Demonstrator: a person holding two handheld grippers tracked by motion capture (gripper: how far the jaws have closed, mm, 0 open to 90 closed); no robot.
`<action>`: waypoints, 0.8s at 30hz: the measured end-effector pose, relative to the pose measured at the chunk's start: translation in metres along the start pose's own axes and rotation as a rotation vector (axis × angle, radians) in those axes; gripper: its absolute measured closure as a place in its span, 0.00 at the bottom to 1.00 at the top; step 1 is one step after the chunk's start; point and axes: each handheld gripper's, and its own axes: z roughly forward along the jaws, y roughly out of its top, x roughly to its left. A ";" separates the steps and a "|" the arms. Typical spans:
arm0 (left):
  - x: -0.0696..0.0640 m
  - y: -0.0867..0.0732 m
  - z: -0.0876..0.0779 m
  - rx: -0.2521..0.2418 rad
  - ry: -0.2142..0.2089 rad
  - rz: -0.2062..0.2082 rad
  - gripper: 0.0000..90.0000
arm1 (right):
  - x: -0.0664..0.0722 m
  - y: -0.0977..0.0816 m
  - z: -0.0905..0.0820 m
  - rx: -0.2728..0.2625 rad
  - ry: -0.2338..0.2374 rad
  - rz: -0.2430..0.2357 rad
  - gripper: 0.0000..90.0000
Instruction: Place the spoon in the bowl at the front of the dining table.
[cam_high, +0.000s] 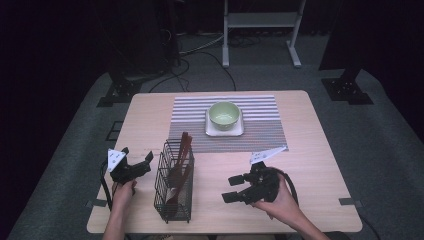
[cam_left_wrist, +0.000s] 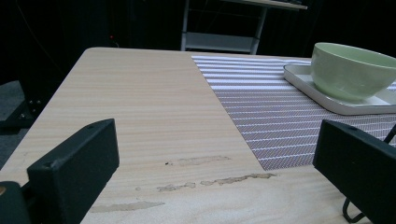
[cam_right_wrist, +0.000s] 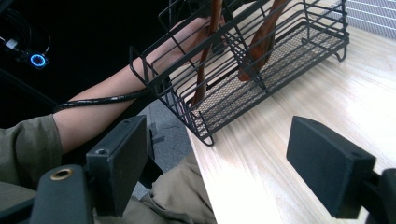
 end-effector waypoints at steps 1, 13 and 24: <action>0.000 0.000 0.000 0.000 0.000 0.000 0.00 | 0.001 0.001 0.001 0.005 0.002 -0.002 0.21; 0.000 0.000 0.000 -0.002 0.002 -0.003 0.00 | 0.002 0.017 0.005 -0.005 0.017 0.003 0.22; 0.000 0.000 0.000 -0.003 0.001 -0.007 0.00 | 0.004 0.027 0.012 0.015 0.022 -0.006 0.22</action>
